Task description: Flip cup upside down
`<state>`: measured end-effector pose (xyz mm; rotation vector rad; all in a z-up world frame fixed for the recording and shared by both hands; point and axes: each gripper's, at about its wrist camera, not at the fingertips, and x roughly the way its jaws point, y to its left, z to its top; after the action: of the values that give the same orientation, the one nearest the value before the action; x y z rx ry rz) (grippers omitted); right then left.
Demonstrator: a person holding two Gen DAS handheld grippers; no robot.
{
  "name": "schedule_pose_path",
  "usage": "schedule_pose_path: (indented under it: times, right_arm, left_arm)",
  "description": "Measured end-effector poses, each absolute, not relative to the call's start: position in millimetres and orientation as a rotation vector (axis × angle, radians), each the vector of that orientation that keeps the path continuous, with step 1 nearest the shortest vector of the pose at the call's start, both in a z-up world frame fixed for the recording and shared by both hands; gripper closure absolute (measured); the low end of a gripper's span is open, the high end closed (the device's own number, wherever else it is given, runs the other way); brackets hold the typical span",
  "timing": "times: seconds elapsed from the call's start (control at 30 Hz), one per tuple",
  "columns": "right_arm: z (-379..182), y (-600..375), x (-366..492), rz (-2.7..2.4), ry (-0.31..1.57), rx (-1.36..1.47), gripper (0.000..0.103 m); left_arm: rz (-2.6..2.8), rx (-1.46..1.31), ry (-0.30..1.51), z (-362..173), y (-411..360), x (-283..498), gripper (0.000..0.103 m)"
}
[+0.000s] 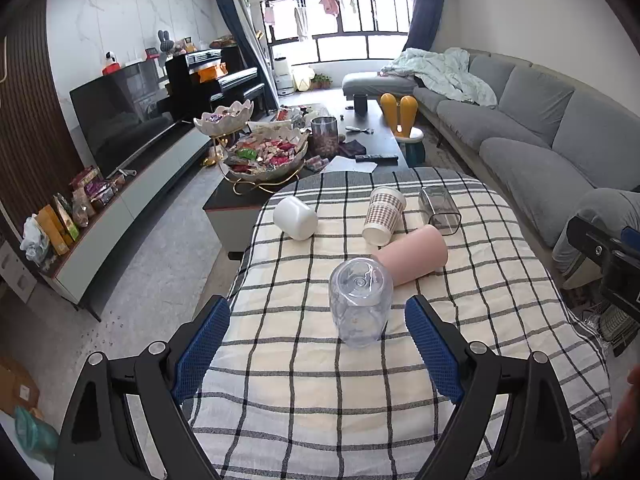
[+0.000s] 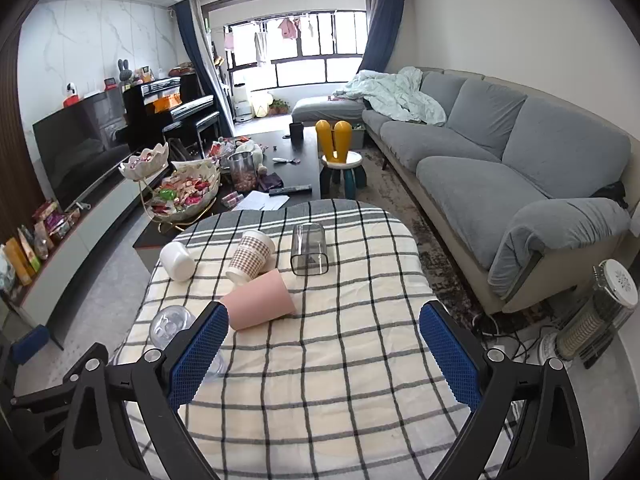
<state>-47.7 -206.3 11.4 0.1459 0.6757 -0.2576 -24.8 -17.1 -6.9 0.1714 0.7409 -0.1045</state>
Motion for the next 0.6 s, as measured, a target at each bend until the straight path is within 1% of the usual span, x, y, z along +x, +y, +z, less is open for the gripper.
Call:
schedule_pose_path:
  times: [0.6]
  right_arm:
    - [11.4,-205.0,-48.7,-0.258,0.676,0.145,0.006]
  left_arm:
    - [-0.105,0.165,0.743,-4.1,-14.5,-26.8,0.013]
